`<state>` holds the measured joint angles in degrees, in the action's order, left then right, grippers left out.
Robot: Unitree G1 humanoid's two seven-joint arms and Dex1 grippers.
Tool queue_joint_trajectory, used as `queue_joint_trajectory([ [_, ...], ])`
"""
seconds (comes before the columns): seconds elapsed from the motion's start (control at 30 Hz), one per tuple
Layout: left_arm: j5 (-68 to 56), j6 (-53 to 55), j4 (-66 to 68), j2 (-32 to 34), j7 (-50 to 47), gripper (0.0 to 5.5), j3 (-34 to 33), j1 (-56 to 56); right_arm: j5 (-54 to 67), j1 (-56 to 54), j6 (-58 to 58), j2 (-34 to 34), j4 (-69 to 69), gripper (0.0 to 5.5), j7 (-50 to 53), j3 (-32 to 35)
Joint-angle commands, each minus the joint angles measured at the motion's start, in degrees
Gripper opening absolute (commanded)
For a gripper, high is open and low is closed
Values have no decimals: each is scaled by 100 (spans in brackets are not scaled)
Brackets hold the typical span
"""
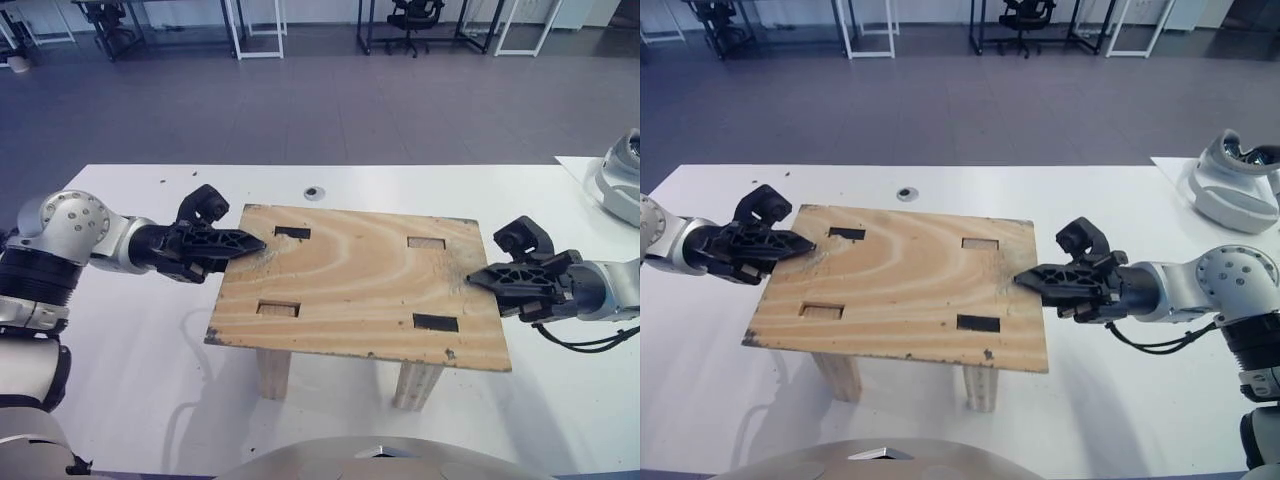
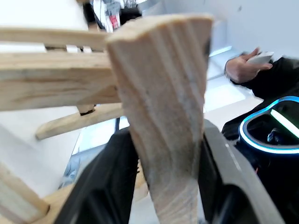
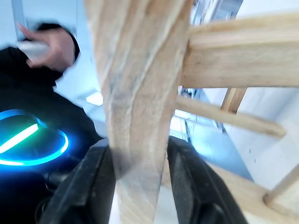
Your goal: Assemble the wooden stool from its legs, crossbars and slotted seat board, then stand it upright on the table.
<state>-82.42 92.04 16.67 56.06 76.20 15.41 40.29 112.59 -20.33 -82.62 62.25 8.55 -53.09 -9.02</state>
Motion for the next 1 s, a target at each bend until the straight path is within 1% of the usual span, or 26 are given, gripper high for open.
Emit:
queue_joint_trajectory([
  [0.03, 823, -445, 815, -391, -253, 227, -370, -237, 4, 159, 448, -239, 791, 228, 909, 362],
  [0.1, 1275, -705, 1147, -427, -227, 269, -480, -204, -77, 106, 513, -320, 1052, 274, 1246, 562],
  [0.13, 1483, -842, 1333, -438, -185, 281, -534, -156, -143, 60, 530, -356, 1166, 288, 1353, 697],
  [0.23, 2026, -1243, 1832, -481, -36, 330, -709, 80, -386, 74, 490, -404, 1297, 340, 1456, 1108],
  [0.27, 2258, -1505, 2134, -543, 26, 345, -757, 325, -533, 196, 578, -440, 1242, 356, 1464, 1309],
  [0.33, 2703, -2052, 2562, -580, 179, 387, -890, 694, -972, 346, 1034, -632, 1151, 400, 1535, 1759],
  [0.37, 2876, -2408, 2817, -575, 106, 406, -1113, 843, -1438, 417, 1594, -813, 1102, 420, 1597, 2000],
  [0.4, 3018, -2699, 3037, -577, -9, 419, -1335, 930, -1841, 446, 2076, -1007, 1087, 423, 1701, 2197],
  [0.47, 3477, -3902, 3267, -583, -460, 453, -1777, 639, -3118, 532, 3589, -1564, 896, 423, 2018, 2419],
  [0.53, 3881, -5636, 3274, -876, -1560, 458, -2402, -36, -4616, 676, 5289, -2129, 973, 423, 2477, 2375],
  [0.6, 4049, -6881, 2960, -1264, -2595, 458, -3070, -681, -5840, 641, 6542, -2521, 1386, 423, 2757, 2201],
  [0.67, 4102, -7656, 2192, -1728, -3503, 458, -3703, -1534, -6798, 231, 7454, -2822, 2127, 423, 2876, 1958],
  [0.7, 4416, -8198, 1852, -1945, -3843, 458, -3734, -1985, -7181, 50, 7821, -2966, 2412, 423, 2909, 1888],
  [0.73, 4813, -8671, 1554, -2147, -4109, 458, -3628, -2396, -7517, -91, 8172, -3102, 2673, 423, 2954, 1863],
  [0.8, 5439, -9299, 1194, -2489, -4460, 458, -3367, -2900, -7994, -284, 8738, -3310, 3181, 423, 3004, 1913],
  [0.9, 5644, -9428, 1138, -2766, -4829, 458, -3430, -2926, -8438, -342, 9336, -3437, 3939, 423, 3132, 2123],
  [1.0, 5828, -9642, 1621, -2763, -5073, 458, -3564, -2735, -8684, -295, 9895, -3363, 4686, 423, 3094, 2389],
])
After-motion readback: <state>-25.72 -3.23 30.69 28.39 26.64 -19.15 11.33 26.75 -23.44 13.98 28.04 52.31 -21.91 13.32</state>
